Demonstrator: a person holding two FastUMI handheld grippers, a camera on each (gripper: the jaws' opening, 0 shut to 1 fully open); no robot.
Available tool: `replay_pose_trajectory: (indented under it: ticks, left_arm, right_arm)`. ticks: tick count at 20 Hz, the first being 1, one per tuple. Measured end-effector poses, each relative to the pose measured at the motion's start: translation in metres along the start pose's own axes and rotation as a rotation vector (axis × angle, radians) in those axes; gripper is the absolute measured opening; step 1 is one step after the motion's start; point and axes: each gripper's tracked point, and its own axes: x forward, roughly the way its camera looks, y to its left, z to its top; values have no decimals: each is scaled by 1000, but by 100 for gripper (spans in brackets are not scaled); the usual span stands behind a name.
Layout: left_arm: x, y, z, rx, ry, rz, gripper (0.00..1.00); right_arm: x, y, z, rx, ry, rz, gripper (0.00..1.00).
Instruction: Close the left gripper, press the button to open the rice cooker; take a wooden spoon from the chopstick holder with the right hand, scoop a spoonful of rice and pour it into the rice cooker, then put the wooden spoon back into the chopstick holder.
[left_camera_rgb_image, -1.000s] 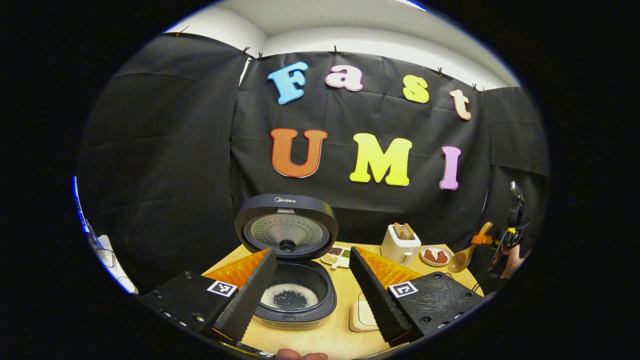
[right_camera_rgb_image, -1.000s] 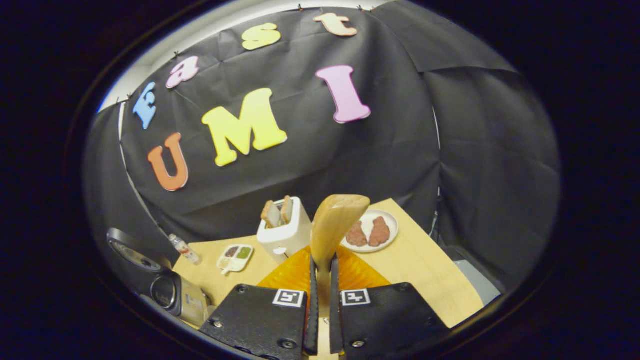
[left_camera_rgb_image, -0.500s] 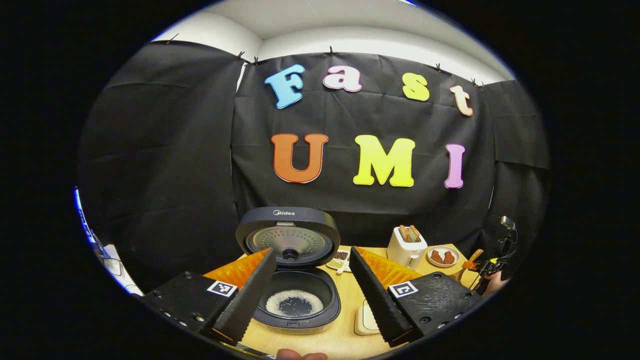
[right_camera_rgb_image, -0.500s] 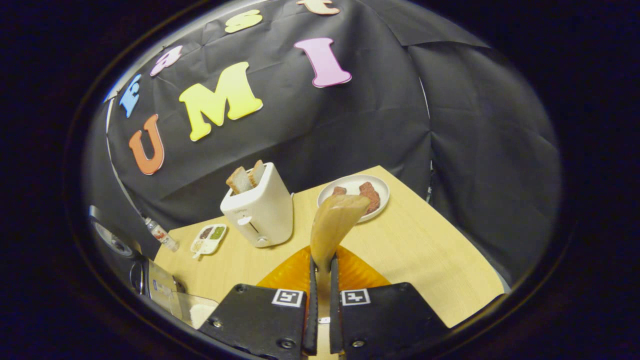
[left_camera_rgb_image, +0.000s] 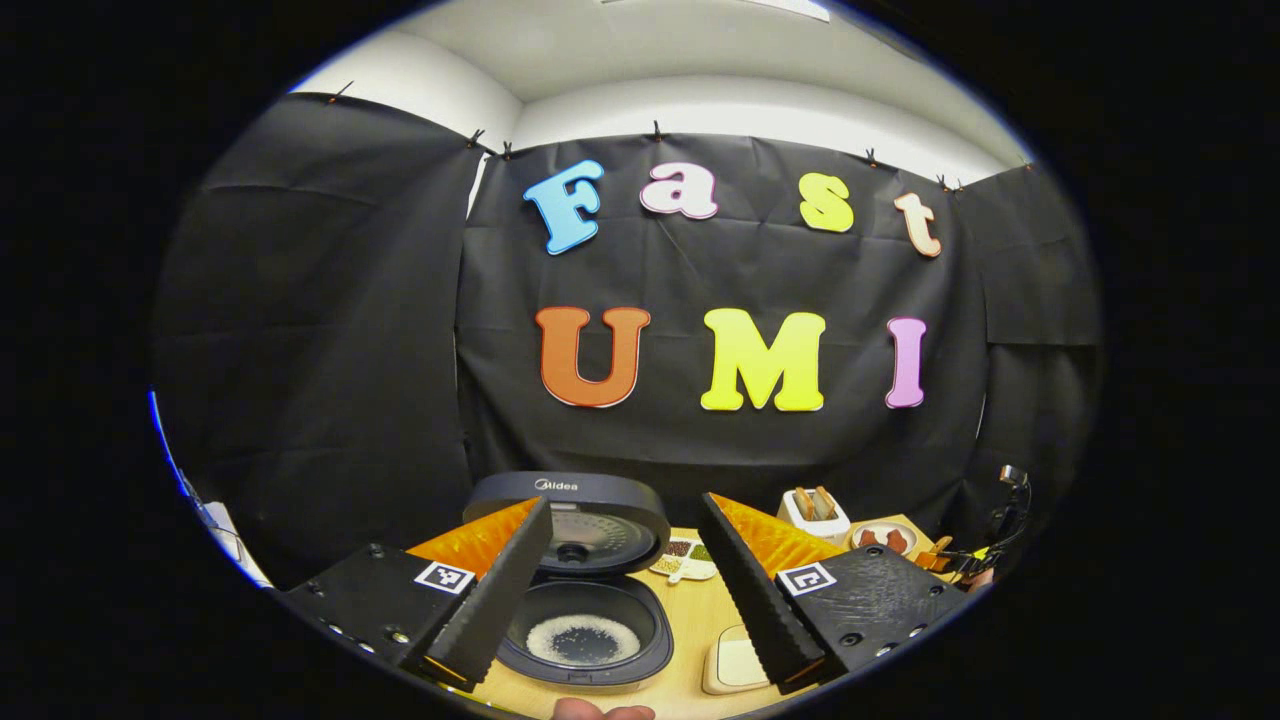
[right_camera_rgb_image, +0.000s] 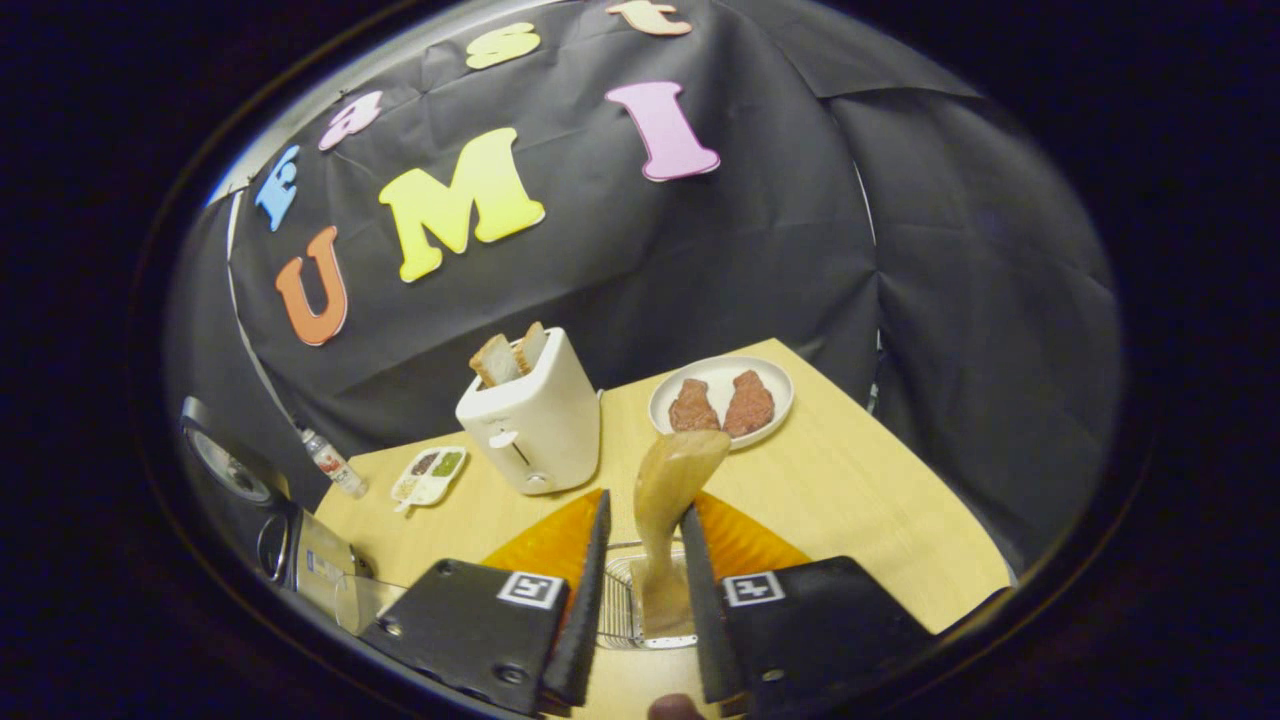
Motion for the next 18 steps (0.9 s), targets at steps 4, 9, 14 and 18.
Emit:
replay_pose_trajectory:
  ticks: [4, 9, 14, 18]
  left_arm:
    - [11, 8, 17, -17, -59, 8, 95]
    - [47, 29, 21, 14, -81, 52, 94]
    - [94, 42, 16, 48, -72, 54, 95]
    - [133, 51, 3, 39, -14, 67, 94]
  right_arm:
    - [-33, 2, 26, -63, -56, -11, 82]
    - [-91, 7, 67, -158, -171, -7, 90]
    - [-154, -9, 82, -223, -234, -43, 99]
    - [-200, -41, 67, -201, -243, -128, 100]
